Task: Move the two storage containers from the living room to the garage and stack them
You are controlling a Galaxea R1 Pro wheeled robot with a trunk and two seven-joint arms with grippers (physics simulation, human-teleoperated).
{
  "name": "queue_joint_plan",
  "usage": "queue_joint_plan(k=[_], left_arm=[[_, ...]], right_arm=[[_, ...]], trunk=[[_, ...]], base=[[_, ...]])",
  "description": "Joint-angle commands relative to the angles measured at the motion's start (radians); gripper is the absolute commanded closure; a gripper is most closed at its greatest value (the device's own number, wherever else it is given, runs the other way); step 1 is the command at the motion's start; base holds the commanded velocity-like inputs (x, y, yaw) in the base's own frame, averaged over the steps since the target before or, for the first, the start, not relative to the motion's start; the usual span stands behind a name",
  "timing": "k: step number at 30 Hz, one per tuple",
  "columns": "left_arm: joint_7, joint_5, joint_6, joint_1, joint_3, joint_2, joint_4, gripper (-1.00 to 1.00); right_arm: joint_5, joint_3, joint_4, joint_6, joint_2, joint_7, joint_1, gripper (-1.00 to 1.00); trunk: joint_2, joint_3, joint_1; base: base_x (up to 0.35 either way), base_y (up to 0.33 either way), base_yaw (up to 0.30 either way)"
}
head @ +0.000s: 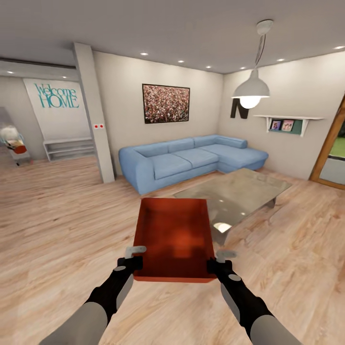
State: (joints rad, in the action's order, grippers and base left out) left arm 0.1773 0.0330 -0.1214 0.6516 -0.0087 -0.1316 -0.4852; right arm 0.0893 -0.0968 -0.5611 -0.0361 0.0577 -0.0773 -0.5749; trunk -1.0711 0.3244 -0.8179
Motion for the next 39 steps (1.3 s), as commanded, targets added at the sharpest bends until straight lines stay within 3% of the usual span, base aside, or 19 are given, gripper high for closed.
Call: queue_joint_plan(k=[1, 39], left_arm=[[0.088, -0.007, -0.007, 0.000, 0.024, 0.000, -0.002, 1.00], [0.090, -0.007, -0.007, 0.000, 0.026, 0.000, -0.002, 1.00]], right_arm=[[-0.002, 0.010, -0.005, -0.004, -0.001, -0.012, 0.000, 1.00], [-0.003, 0.009, -0.005, -0.004, -0.001, -0.012, -0.001, 1.00]], trunk=[[-0.001, 0.002, 0.000], [-0.001, 0.017, 0.000]], base=[[0.000, 0.000, 0.300], [0.000, 0.000, 0.300]])
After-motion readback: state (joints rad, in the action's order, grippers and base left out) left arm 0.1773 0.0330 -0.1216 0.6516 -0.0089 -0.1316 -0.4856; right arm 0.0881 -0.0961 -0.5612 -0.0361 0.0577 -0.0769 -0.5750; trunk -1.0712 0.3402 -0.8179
